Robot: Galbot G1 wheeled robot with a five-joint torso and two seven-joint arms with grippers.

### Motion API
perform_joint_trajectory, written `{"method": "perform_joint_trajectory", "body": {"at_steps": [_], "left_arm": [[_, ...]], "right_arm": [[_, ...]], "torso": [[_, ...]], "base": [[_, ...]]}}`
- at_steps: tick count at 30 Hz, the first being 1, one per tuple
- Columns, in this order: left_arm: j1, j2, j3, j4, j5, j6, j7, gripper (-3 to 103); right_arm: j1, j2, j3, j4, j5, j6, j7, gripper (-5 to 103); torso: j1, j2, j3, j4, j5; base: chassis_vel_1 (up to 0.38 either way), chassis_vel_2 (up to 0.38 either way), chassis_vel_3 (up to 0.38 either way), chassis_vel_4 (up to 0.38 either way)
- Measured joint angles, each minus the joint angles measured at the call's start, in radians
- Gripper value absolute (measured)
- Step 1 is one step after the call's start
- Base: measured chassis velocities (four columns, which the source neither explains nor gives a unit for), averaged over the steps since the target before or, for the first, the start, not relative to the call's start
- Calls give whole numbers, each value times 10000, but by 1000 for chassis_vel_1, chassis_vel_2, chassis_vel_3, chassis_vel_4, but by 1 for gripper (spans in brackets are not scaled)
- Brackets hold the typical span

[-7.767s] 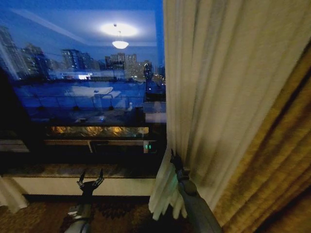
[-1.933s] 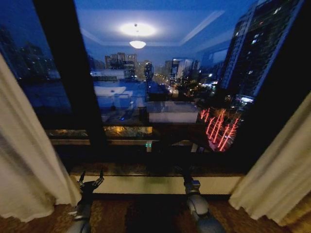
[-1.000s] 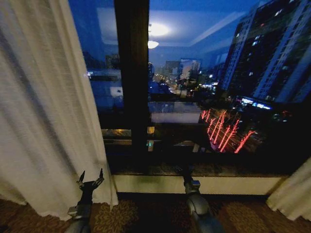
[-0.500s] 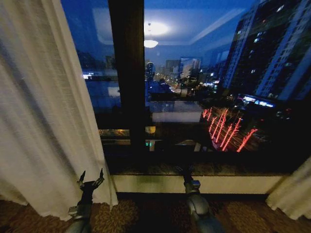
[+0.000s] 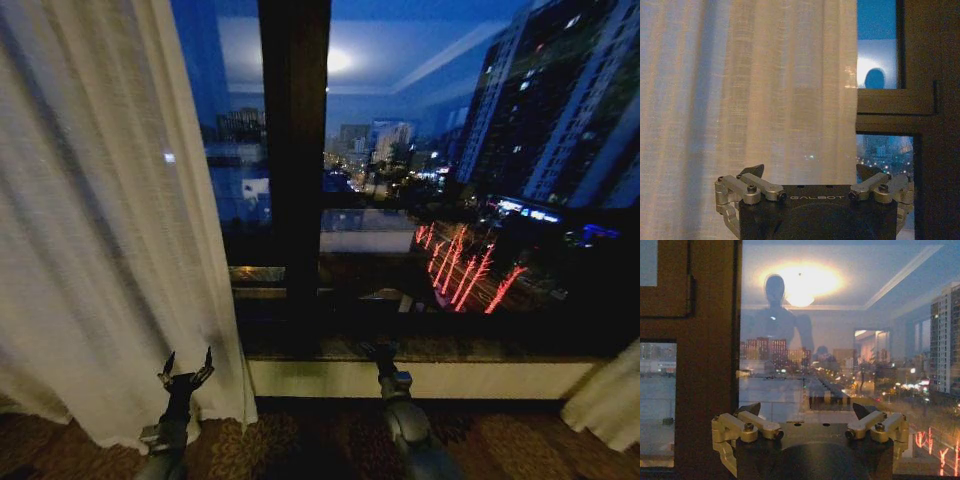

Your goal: Open the curtains by pulling them apart, changing their state from closed to fully open.

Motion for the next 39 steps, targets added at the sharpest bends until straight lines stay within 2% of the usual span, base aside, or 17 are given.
{"method": "perform_joint_trajectory", "body": {"at_steps": [39], "left_arm": [[0,-1,4,0,0,0,1,100]], "right_arm": [[0,0,3,0,0,0,1,100]], "torso": [[-1,0,-1,-1,-2]], "base": [[0,0,0,0]]}}
